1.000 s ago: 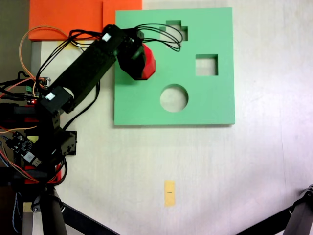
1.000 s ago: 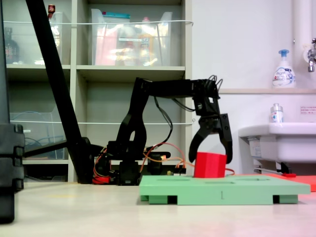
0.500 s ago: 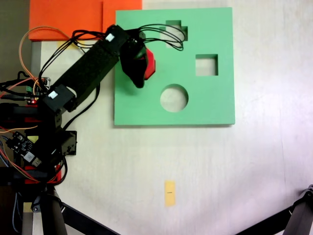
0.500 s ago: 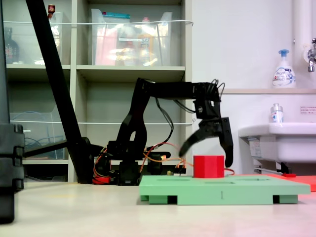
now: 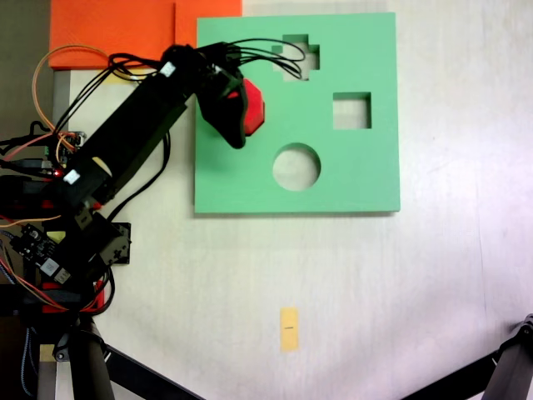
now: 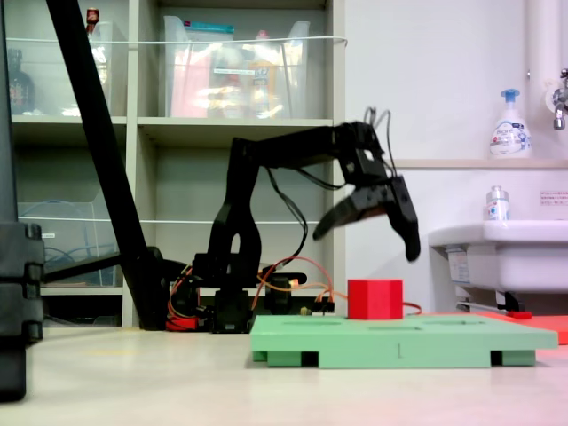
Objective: Put the octagonal pillar block into the corresponding hole
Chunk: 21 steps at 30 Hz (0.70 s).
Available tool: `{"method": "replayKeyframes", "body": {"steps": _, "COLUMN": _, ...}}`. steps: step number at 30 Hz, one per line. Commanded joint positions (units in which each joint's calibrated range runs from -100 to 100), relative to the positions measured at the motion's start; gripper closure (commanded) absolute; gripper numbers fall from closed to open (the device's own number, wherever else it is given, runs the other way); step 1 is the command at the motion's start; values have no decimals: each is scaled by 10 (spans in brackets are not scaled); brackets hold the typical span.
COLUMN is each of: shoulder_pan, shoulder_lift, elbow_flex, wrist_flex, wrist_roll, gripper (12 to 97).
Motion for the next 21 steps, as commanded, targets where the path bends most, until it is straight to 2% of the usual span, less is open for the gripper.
{"method": "replayKeyframes", "body": {"steps": 1, "shoulder_pan": -13, "shoulder_lift": -129, "elbow_flex": 46, "wrist_flex": 14, "wrist_roll": -81, "gripper": 132}}
{"method": "replayKeyframes", "body": {"steps": 8, "shoulder_pan": -98, "shoulder_lift": -310, "elbow_flex": 82, "wrist_flex": 34, "wrist_roll": -328, "gripper": 135}}
{"method": "replayKeyframes", "body": {"steps": 9, "shoulder_pan": -114, "shoulder_lift": -332, "elbow_flex": 82, "wrist_flex": 52, "wrist_roll": -362, "gripper": 175}}
{"method": "replayKeyframes", "body": {"steps": 11, "shoulder_pan": -157, "shoulder_lift": -388, "elbow_flex": 80, "wrist_flex": 108, "wrist_roll": -403, "gripper": 344}}
{"method": "replayKeyframes", "body": {"steps": 12, "shoulder_pan": -174, "shoulder_lift": -406, "elbow_flex": 77, "wrist_flex": 129, "wrist_roll": -419, "gripper": 389}}
{"method": "replayKeyframes", "body": {"steps": 17, "shoulder_pan": -238, "shoulder_lift": -487, "elbow_flex": -26, "wrist_flex": 269, "wrist_roll": -479, "gripper": 441}}
{"method": "replayKeyframes", "body": {"steps": 21, "shoulder_pan": -259, "shoulder_lift": -610, "elbow_flex": -335, "wrist_flex": 614, "wrist_roll": -536, "gripper": 525}}
